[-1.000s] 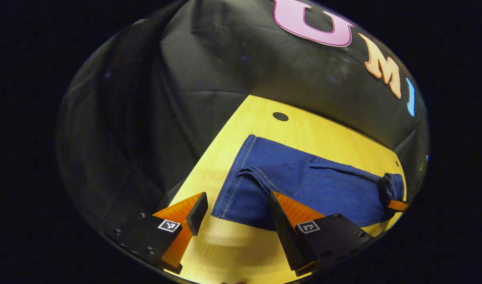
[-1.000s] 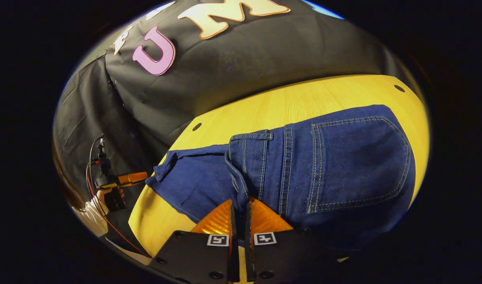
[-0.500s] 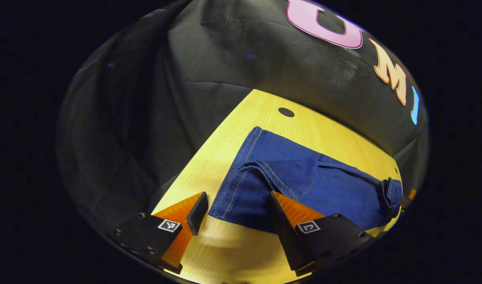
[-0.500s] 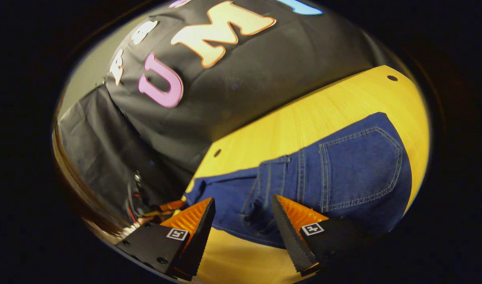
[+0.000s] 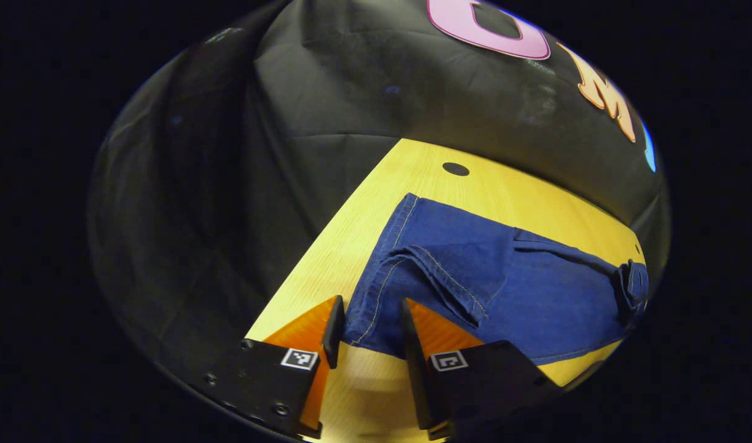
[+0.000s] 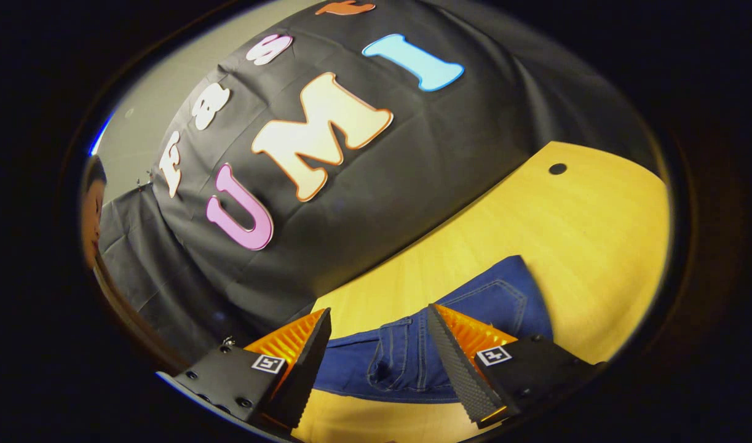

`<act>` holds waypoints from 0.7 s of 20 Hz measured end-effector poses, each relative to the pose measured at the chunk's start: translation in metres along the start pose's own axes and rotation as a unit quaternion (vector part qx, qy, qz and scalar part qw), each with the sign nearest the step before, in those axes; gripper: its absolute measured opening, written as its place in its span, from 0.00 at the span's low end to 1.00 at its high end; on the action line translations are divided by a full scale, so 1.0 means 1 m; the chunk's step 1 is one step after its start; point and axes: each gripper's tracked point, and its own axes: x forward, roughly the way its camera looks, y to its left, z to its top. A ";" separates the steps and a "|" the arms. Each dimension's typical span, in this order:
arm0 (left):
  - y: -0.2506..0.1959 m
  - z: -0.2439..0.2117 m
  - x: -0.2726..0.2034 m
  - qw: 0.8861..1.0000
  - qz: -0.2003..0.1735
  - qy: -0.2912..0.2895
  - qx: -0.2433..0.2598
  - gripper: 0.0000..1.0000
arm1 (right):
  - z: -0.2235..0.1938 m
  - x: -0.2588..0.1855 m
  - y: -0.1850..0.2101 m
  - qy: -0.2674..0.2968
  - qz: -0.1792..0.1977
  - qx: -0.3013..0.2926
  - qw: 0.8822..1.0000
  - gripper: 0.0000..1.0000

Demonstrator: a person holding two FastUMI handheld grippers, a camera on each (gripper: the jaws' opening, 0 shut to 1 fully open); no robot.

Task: Grasp the waist and the cuffs of the jeans and fold them to make the two legs overlap; first hold the waist and fold one-third of the jeans toward the cuffs, then hold the cuffs and fold the remaining one-third in the same direction to finish folding.

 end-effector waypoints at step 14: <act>-0.006 0.054 -0.040 0.995 -0.076 -0.031 -0.053 0.00 | 0.005 -0.050 -0.002 -0.015 -0.030 0.019 0.999 0.97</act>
